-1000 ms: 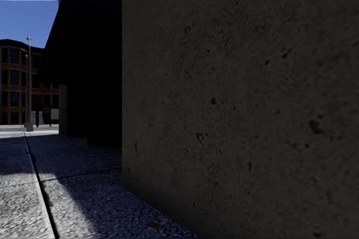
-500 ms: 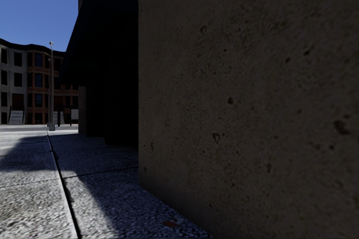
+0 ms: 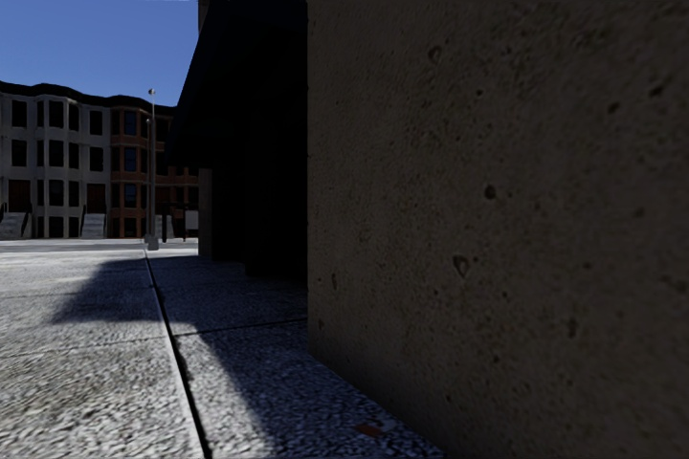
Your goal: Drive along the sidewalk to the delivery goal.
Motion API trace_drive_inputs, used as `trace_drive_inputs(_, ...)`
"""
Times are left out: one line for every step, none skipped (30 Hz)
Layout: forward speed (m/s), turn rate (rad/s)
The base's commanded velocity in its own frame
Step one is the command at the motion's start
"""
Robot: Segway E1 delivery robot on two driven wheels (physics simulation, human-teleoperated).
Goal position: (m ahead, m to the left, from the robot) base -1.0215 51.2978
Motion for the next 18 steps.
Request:
trace_drive_inputs(0.0, 0.39)
trace_drive_inputs(0.0, 0.39)
trace_drive_inputs(0.0, 0.4)
trace_drive_inputs(0.0, 0.4)
trace_drive_inputs(0.0, 0.4)
trace_drive_inputs(0.0, 0.4)
trace_drive_inputs(0.0, 0.4)
trace_drive_inputs(0.0, 0.4)
trace_drive_inputs(0.0, 0.4)
trace_drive_inputs(0.0, 0.41)
trace_drive_inputs(0.0, 0.41)
trace_drive_inputs(0.0, 0.41)
trace_drive_inputs(0.0, 0.41)
trace_drive_inputs(0.0, 0.41)
trace_drive_inputs(0.0, 0.41)
trace_drive_inputs(0.0, 0.41)
trace_drive_inputs(0.0, 0.41)
trace_drive_inputs(0.0, 0.41)
